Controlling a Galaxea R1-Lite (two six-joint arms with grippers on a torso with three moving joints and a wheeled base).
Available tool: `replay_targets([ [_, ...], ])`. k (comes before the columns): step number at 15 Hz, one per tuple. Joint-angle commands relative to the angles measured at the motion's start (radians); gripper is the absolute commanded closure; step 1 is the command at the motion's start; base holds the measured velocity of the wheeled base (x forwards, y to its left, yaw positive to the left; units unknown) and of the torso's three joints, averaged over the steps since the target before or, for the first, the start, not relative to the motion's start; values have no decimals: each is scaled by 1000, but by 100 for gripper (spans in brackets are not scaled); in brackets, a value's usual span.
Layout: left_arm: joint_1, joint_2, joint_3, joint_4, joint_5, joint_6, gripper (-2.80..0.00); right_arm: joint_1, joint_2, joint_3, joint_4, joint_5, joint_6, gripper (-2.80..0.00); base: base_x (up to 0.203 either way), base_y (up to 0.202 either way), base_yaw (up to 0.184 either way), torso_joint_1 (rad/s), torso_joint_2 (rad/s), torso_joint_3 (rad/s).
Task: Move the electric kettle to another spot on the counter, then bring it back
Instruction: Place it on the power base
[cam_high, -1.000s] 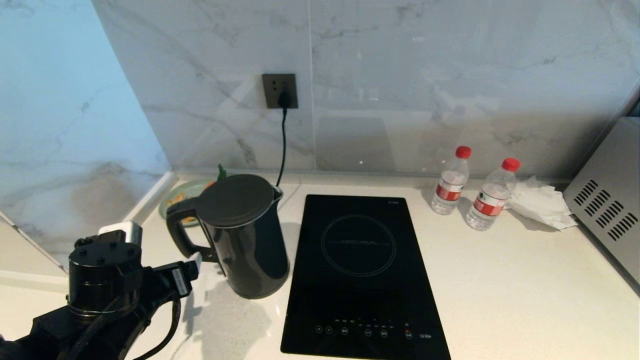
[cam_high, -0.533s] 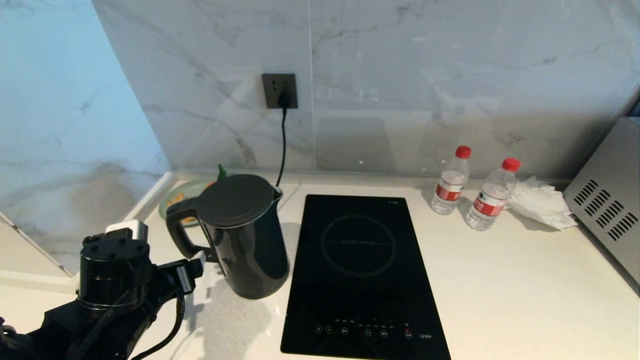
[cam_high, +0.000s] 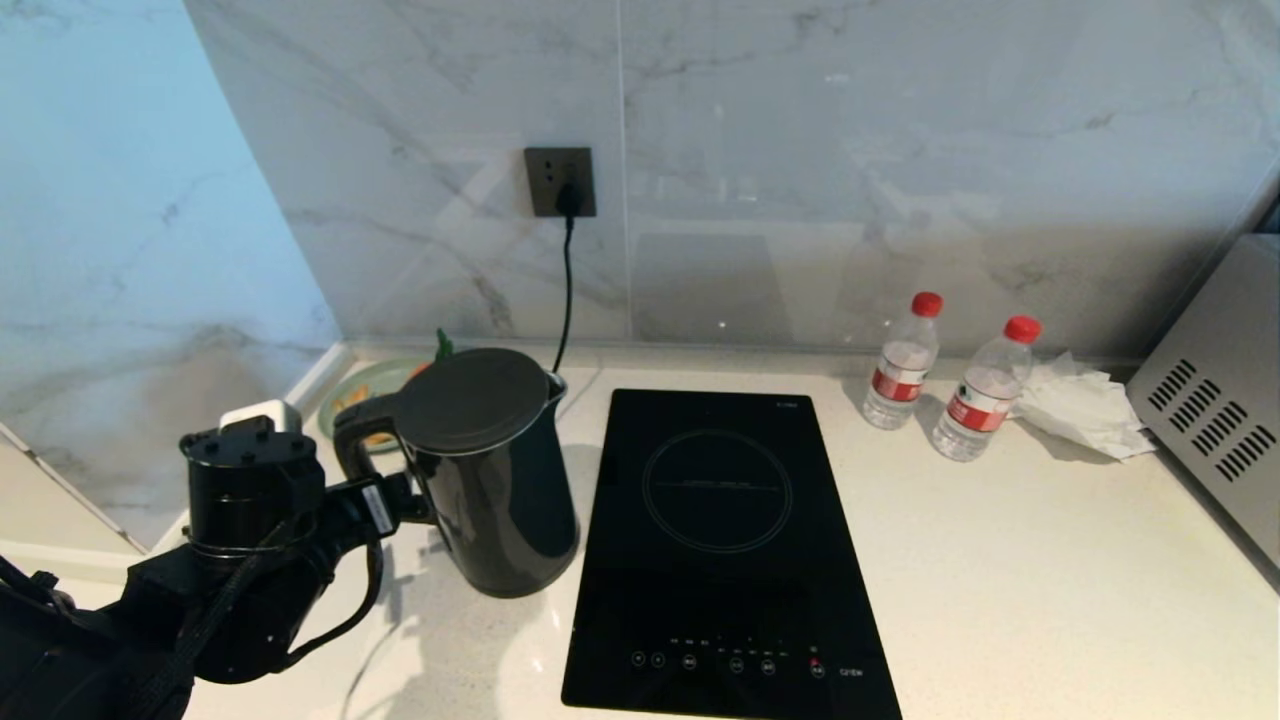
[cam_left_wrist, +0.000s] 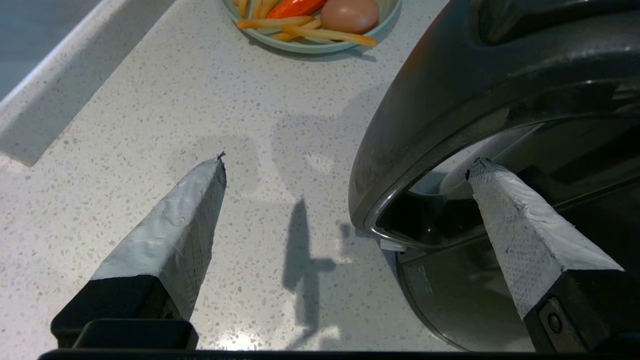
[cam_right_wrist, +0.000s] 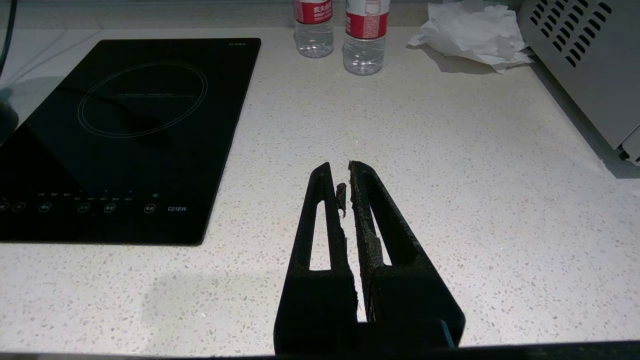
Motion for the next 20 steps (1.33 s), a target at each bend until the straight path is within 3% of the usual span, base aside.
replay_targets([
  [1,12,13,-13,-7,-2,-2,-280,0,0,0,-1,0,0,0,0,0,0,0,0,0],
  [6,41,24,-23,-7,-4,1,-280,0,0,0,-1,0,0,0,0,0,0,0,0,0],
  [7,43,26,-31,-7,-4,0,0,1,0,0,-1,0,0,0,0,0,0,0,0,0],
  [20,27,-3,3,-7,5,1,0,0,0,0,0,0,0,0,0,0,0,0,0,0],
])
